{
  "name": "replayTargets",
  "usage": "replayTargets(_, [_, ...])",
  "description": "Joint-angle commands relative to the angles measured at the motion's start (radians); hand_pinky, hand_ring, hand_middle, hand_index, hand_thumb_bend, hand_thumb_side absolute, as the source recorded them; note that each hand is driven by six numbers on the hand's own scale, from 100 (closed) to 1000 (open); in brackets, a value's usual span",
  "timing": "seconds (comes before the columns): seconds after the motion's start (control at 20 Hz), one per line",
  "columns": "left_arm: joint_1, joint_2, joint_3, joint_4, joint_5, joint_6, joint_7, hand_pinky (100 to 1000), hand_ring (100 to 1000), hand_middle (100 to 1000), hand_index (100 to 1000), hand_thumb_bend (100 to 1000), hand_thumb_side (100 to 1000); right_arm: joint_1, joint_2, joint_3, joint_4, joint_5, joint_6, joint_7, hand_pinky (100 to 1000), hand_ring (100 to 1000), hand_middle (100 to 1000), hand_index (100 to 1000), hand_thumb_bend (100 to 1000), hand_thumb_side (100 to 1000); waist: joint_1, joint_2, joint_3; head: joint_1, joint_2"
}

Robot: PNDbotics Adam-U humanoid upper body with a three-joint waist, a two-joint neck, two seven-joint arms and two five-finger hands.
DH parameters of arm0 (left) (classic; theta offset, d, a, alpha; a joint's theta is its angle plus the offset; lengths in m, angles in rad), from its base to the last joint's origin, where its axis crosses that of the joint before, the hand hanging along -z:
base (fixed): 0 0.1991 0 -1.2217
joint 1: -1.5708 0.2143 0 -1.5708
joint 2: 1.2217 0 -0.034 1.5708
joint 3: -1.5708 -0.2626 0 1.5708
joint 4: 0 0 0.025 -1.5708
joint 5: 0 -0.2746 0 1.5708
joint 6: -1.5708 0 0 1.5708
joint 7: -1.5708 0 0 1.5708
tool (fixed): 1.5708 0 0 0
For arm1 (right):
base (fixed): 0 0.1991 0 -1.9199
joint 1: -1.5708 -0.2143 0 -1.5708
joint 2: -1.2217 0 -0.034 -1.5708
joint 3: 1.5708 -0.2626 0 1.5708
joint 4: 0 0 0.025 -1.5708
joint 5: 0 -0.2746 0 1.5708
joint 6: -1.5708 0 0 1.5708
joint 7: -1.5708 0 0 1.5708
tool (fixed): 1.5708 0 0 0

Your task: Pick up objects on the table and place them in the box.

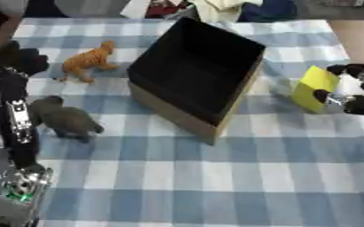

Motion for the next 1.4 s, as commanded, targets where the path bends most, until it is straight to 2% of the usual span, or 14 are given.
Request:
replayTargets(0.05, [-0.009,0.003,-0.001,-0.016,-0.003,-0.001,-0.005,698,684,653,825,120,775,-0.024,-0.006,-0.015,-0.005,0.014,0.008,-0.004,1000,1000,856,1000,384,928,-0.001,-0.016,0.002,-0.003,-0.012])
replayTargets(0.35, [-0.010,0.002,-0.002,-0.016,-0.004,-0.001,-0.006,698,683,652,823,120,775,-0.033,0.010,-0.017,0.000,0.030,0.018,-0.005,1000,1000,836,998,378,930,0.000,-0.014,0.005,-0.005,-0.014])
replayTargets(1.0, [-0.012,0.001,-0.002,-0.016,-0.008,0.002,-0.011,698,683,650,820,110,768,-0.037,0.029,-0.019,0.015,0.056,0.030,-0.013,1000,1000,747,935,350,902,-0.001,-0.012,0.008,-0.004,-0.018])
replayTargets(1.4, [-0.012,0.000,-0.002,-0.016,-0.009,0.004,-0.014,698,683,647,817,103,762,-0.036,0.034,-0.021,0.015,0.046,0.041,-0.021,1000,1000,705,909,278,836,-0.002,-0.011,0.010,-0.003,-0.019])
